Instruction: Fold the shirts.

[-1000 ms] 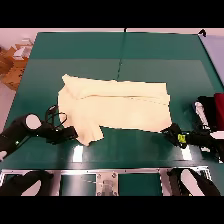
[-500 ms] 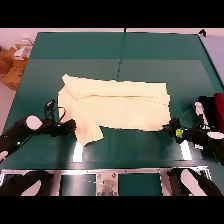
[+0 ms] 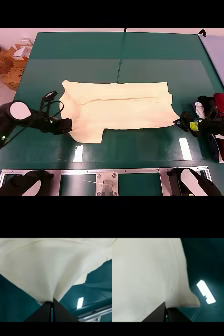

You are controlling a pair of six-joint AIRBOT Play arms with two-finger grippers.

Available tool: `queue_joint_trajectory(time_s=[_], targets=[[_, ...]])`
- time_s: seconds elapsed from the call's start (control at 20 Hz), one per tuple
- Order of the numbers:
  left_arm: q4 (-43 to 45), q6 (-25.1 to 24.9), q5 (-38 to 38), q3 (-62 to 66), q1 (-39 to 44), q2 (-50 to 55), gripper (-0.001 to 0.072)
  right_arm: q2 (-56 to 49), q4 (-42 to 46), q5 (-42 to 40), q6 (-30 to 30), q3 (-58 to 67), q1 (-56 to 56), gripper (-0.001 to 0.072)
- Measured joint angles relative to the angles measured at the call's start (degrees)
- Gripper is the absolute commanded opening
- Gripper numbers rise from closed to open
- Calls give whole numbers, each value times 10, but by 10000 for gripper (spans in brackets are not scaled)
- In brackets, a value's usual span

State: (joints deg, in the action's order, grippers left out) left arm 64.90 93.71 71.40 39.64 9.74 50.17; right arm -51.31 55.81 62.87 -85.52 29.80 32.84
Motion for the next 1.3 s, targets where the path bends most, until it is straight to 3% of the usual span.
queue_joint_trajectory(time_s=[0.2, 0.55, 1.25, 1.3], targets=[[3, -3, 35, 47, 0, -6, 25, 0, 20, 30, -16, 34, 3, 12], [13, -31, -19, 180, -1, 64, 25, -44, -38, 6, -19, 129, -42, 12], [65, -48, -114, 494, -2, 445, 27, -432, -96, -83, -25, 418, -139, 14], [66, -47, -132, 504, -2, 460, 53, -454, -104, -87, -25, 437, -143, 83]])
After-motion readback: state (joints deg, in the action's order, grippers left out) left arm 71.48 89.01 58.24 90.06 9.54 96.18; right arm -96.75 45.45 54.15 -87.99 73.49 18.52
